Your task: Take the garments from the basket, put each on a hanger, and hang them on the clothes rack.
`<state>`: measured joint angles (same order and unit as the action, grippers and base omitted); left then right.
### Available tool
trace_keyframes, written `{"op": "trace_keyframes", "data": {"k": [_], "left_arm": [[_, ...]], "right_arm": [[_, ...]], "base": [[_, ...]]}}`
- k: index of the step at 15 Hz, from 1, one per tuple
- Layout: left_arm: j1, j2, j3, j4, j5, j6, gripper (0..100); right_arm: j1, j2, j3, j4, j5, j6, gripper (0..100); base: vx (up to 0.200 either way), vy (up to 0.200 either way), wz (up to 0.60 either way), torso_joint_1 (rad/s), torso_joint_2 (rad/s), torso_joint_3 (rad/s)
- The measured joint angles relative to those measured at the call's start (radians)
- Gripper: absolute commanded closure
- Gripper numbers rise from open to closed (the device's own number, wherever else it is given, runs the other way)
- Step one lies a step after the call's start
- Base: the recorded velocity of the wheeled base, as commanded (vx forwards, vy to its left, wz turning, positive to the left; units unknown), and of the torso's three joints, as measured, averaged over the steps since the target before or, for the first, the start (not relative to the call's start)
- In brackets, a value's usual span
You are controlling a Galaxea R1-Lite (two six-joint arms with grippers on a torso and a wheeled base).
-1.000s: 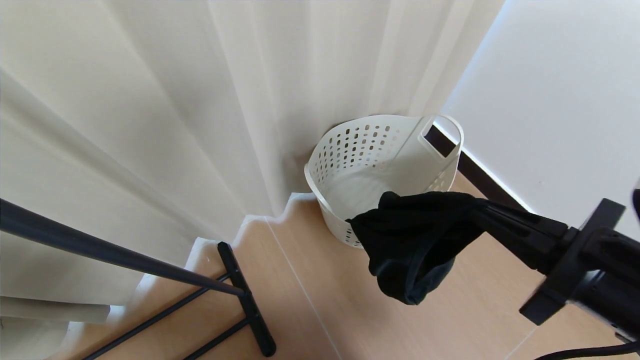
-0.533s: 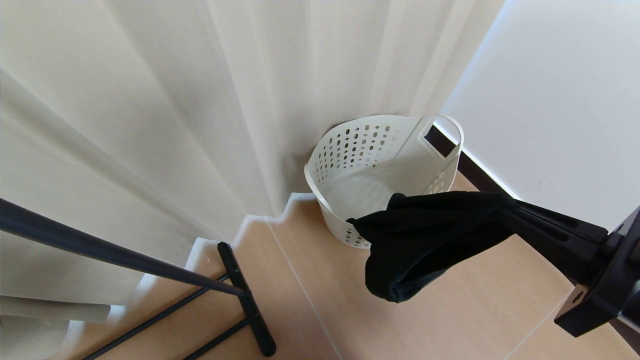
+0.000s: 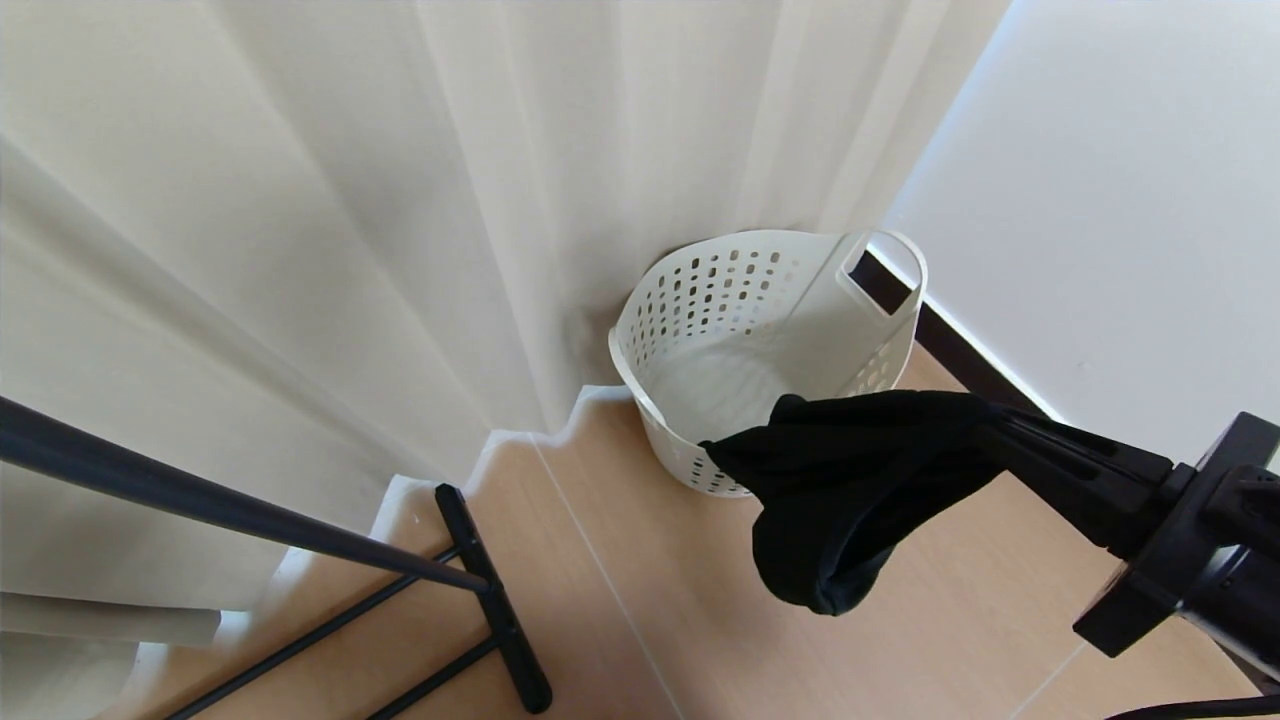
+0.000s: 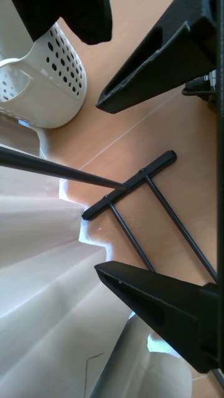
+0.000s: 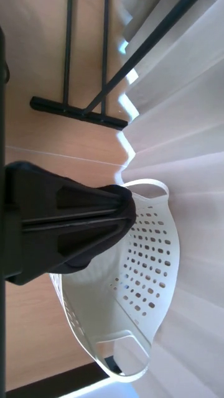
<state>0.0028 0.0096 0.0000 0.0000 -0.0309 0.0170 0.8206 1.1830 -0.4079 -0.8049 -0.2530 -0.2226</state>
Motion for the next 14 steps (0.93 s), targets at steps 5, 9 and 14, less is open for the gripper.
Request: {"op": "trace_keyframes", "data": {"k": [5,9,14], "left_arm": [[0.000,0.000,0.000,0.000,0.000,0.000,0],[-0.001,0.000,0.000,0.000,0.000,-0.001,0],[-0.001,-0.001,0.000,0.000,0.002,-0.001,0]], "right_arm": [[-0.028,0.018,0.000,-0.003,0.000,0.007,100],[-0.030,0.023,-0.001,-0.003,0.000,0.007,100],[-0.032,0.023,0.003,-0.002,0.000,0.007,100]], "base": [[0.000,0.000,0.00,0.003,0.00,0.156],[0.000,0.000,0.00,0.000,0.00,0.200],[0.000,0.000,0.00,0.003,0.00,0.196]]}}
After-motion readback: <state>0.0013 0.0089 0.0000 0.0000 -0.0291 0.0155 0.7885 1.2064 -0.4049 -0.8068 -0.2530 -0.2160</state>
